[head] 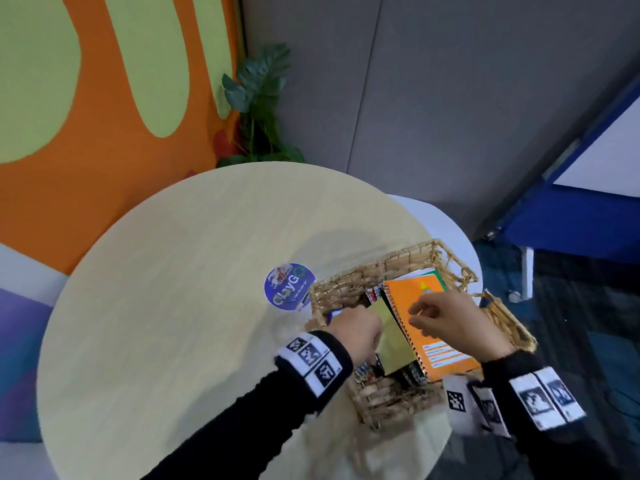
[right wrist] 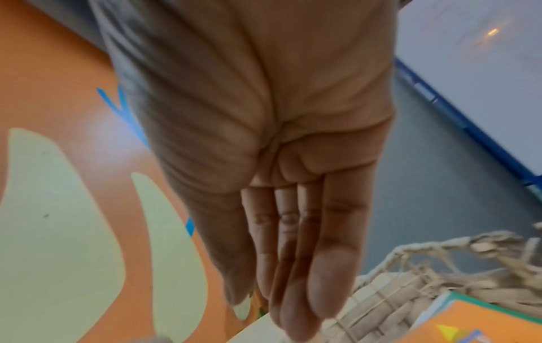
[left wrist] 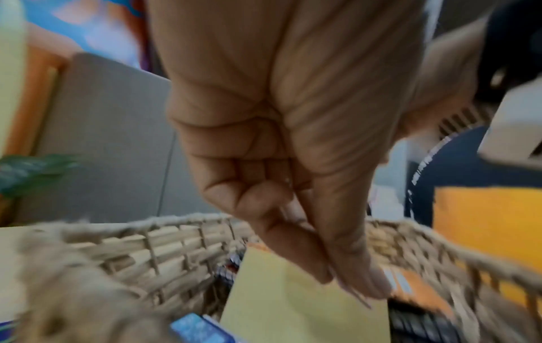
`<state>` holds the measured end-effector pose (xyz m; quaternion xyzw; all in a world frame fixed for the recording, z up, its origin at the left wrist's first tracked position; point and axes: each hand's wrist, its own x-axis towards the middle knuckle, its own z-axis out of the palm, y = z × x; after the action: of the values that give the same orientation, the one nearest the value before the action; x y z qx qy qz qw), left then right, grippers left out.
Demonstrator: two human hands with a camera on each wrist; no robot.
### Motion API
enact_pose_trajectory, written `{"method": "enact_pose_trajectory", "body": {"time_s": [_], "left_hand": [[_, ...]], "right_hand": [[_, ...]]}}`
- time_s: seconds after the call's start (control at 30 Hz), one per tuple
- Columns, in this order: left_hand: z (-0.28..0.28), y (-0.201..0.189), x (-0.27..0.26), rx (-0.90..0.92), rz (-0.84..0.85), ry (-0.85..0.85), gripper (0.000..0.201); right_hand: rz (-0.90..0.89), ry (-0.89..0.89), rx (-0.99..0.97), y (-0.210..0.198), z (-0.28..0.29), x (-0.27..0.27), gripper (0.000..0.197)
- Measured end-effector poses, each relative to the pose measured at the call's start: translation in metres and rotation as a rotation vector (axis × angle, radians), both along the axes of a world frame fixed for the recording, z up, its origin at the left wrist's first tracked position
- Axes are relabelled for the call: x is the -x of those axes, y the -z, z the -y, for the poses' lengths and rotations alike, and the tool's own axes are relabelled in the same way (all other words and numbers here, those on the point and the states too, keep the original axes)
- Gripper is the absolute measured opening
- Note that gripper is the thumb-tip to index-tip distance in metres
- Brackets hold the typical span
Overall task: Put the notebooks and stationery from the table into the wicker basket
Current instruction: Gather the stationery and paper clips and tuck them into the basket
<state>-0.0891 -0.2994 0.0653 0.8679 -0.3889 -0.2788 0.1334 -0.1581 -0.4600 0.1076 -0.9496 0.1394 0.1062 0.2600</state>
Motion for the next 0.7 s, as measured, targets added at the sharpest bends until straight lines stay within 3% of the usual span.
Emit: {"method": "enact_pose_trajectory", "body": {"time_s": [0.2,0.33,0.4,0.57,0.63,0.7], "left_hand": [[0.04,0.034,0.01,-0.328,0.055,0.257,0.008],[0.038,0.044,0.006,-0.406,0.018,0.249,0.005],[0.032,0.04,0.0,-0.233,0.005,0.095,0.008],[-0.021,0.016,-0.037,0.469,0.009,-0.513,0.015],[-0.051,0.022,-0.061,0.564,0.103,-0.715,0.012],[-0.075,0.042,-0.083,0.517,0.134,-0.818,0.012]], "right_hand": [[0.045,0.179,-0.114,0.011,0.012,0.056,0.006],[0.059,0.219,-0.181,0.02,0.012,0.072,0.005],[0.063,0.212,-0.183,0.022,0.011,0.072,0.006],[0.08,0.17,-0.154,0.011,0.005,0.053,0.01],[0.109,0.148,-0.167,-0.001,-0.002,0.034,0.008],[0.147,0.118,-0.175,-0.017,-0.012,0.009,0.008]]}}
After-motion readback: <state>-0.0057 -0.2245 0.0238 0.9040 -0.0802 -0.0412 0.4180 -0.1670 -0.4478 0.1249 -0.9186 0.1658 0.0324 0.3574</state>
